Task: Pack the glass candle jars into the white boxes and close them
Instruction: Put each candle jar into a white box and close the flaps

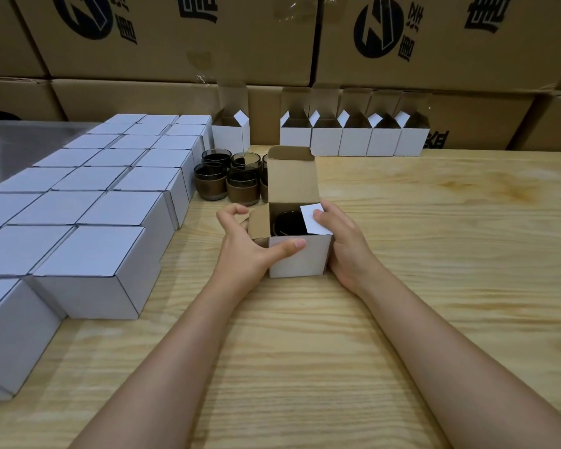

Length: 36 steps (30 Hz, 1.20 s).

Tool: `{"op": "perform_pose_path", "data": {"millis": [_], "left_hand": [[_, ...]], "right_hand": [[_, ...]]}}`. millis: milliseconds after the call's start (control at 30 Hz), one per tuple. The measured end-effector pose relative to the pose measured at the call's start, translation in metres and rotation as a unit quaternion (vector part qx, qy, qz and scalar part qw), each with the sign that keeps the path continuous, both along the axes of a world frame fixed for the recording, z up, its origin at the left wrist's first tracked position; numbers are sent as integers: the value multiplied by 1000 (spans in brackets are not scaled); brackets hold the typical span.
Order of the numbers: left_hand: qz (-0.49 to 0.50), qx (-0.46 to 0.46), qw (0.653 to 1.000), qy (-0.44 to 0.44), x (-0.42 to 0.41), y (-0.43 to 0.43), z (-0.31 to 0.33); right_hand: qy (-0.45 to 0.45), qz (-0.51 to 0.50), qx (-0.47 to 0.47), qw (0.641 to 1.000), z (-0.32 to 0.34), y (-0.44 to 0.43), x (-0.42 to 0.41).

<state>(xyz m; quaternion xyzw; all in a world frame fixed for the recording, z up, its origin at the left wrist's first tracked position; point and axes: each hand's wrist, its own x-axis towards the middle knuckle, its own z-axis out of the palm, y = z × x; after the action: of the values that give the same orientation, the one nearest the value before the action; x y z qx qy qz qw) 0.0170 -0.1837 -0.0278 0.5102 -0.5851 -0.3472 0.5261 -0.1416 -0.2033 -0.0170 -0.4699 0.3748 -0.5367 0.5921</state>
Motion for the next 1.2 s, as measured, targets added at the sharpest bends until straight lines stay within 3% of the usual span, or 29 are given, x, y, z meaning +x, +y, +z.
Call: {"op": "perform_pose_path", "data": {"millis": [133, 267, 433, 700, 1033, 1100, 1200], "left_hand": [[10, 22, 999, -31, 2, -3, 0], [16, 14, 1000, 1, 3, -2, 0], [-6, -69, 995, 68, -2, 0, -1], [-66, -79, 995, 0, 0, -2, -2], [-69, -73, 995, 28, -3, 2, 4], [-65, -69, 995, 27, -4, 2, 4], [-49, -57, 997, 25, -4, 3, 5]], "right_hand": [[5, -6, -1, 1000, 0, -1, 1], [24, -6, -3, 1000, 0, -1, 1], [30, -10, -7, 999, 0, -2, 1], [22, -9, -18, 1000, -1, -4, 3], [4, -18, -92, 996, 4, -1, 2], [34, -54, -114, 991, 5, 1, 4], [151, -163, -175, 959, 7, 6, 4]]}}
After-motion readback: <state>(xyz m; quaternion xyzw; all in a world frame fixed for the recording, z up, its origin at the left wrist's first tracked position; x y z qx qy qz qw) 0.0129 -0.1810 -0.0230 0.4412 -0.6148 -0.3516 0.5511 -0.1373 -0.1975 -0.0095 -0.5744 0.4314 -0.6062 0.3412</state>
